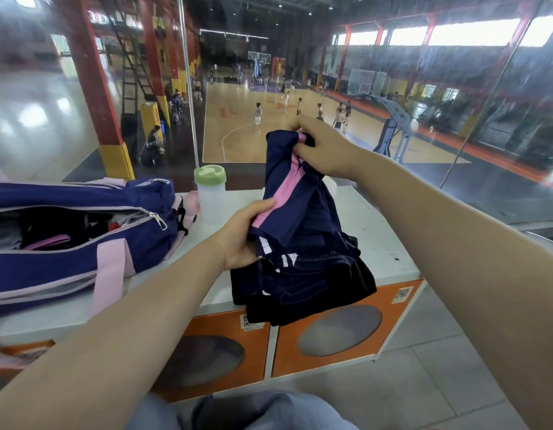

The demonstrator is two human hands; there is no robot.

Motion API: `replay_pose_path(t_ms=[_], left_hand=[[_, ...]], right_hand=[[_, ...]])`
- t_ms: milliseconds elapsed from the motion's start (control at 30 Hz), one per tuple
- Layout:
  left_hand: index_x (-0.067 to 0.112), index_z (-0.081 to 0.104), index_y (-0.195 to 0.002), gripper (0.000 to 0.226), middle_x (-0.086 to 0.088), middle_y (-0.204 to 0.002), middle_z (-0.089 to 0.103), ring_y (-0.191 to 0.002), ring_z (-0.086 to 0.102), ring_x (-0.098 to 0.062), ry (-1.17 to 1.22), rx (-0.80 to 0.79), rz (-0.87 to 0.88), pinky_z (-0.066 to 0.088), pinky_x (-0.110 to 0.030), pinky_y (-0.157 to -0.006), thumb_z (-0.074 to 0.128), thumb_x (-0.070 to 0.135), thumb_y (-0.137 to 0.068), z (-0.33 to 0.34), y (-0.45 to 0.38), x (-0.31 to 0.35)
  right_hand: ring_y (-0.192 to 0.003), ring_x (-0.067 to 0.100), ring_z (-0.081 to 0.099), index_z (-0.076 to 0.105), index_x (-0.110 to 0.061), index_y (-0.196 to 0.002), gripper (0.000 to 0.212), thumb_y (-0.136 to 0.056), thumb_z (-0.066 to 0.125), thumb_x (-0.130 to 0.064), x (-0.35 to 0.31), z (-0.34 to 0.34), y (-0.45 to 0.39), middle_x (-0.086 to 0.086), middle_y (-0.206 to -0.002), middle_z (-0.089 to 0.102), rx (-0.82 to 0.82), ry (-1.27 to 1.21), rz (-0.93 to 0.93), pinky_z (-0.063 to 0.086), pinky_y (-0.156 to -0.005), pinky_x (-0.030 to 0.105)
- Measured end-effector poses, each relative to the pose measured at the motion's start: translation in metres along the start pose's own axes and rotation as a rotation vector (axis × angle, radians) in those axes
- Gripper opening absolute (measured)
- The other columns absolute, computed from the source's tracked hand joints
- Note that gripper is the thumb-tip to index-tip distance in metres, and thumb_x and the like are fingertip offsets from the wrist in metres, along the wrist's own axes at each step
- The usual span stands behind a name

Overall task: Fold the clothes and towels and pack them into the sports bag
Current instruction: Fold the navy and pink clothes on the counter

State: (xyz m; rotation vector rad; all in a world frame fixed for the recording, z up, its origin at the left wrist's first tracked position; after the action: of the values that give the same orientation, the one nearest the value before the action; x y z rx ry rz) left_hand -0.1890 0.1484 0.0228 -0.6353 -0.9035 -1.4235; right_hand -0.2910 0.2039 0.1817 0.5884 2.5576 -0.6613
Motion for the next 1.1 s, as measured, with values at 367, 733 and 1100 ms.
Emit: replay_pose_path(t_ms=[367, 733, 1100], left_hand=[[0.006, 0.061, -0.130, 0.076, -0.021, -0.140, 0.052, -0.126, 0.051, -0.046, 0.249, -0.162, -0.004, 0.040, -0.068, -0.099, 0.089, 0.026, -0.062, -0.039, 0.092, 0.017], [0.006, 0.072, -0.083, 0.009, -0.016, -0.092, 0.074, -0.078, 0.072, -0.028, -0.212, 0.519, -0.054, 0.060, -0.040, -0.071, 0.066, 0.013, -0.083, -0.194, 0.198, 0.054], [0.008, 0.069, -0.111, 0.031, -0.014, -0.102, 0.074, -0.098, 0.070, -0.032, -0.312, 0.720, -0.073, 0.052, -0.044, -0.095, 0.071, 0.017, -0.081, -0.278, 0.252, 0.057]], right_hand=[[-0.087, 0.013, 0.061, 0.062, -0.015, -0.112, 0.022, -0.093, 0.053, -0.007, -0.094, 0.078, -0.029, -0.003, -0.097, 0.066, -0.017, -0.144, -0.141, 0.045, -0.076, 0.017], [-0.094, 0.031, 0.059, 0.052, -0.020, -0.118, 0.022, -0.097, 0.045, -0.019, -0.178, 0.224, -0.066, 0.006, -0.106, 0.065, -0.158, 0.205, -0.262, 0.048, -0.079, 0.041], [-0.115, 0.014, 0.051, 0.044, -0.017, -0.138, 0.070, -0.080, 0.075, -0.042, -0.192, 0.334, -0.077, -0.006, -0.127, 0.051, -0.573, -0.133, -0.038, 0.039, -0.094, 0.025]])
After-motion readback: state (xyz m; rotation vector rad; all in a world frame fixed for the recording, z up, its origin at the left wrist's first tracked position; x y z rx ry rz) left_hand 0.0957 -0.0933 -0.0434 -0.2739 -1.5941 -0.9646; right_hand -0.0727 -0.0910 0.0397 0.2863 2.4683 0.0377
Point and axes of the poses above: each hand's wrist, its own y-axis away from the middle knuckle, its own z-axis out of the palm, x = y × z, the point moved 8 cm from there along -y, towards the middle knuckle
